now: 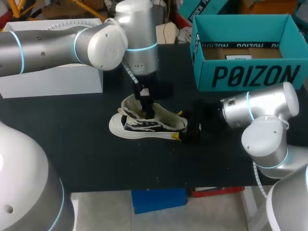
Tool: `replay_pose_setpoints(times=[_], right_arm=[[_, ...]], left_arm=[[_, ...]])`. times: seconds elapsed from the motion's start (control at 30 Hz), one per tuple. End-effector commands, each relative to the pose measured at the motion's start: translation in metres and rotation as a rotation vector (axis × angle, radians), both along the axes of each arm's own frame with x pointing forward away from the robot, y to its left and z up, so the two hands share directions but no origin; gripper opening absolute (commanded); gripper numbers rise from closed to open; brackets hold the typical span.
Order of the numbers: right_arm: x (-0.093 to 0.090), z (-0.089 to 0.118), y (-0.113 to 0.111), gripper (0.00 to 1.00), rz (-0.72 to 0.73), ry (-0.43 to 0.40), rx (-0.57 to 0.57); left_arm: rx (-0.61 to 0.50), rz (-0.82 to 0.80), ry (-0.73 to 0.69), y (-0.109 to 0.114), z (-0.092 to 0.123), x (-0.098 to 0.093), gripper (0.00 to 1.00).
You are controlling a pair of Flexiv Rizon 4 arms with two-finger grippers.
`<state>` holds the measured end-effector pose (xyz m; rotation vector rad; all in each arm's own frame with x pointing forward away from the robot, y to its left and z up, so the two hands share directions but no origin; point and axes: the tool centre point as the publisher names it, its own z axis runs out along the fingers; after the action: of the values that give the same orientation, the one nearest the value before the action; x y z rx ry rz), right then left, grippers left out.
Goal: Take the shoe out of the shoebox, open the shoe tongue, remove and reinsert the insole, then place the shoe into the shoebox
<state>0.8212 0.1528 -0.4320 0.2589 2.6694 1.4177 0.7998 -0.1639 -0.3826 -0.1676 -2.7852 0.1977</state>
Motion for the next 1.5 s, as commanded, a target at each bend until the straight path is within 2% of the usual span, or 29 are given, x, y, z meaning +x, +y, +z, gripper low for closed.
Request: replay_pose_setpoints(times=[0.03, 1.43, 1.5], right_arm=[[0.001, -0.001, 0.000, 0.00, -0.002, 0.002, -0.004], [0.001, -0.001, 0.000, 0.00, -0.002, 0.002, -0.004], [0.001, -0.001, 0.000, 0.00, -0.002, 0.002, -0.004]], left_arm=[[0.001, 0.000, 0.006, -0.005, -0.008, 0.003, 0.00], [-0.007, 0.091, 0.029, -0.024, -0.046, -0.010, 0.00], [-0.019, 0.101, 0.022, -0.024, -0.046, -0.009, 0.29]])
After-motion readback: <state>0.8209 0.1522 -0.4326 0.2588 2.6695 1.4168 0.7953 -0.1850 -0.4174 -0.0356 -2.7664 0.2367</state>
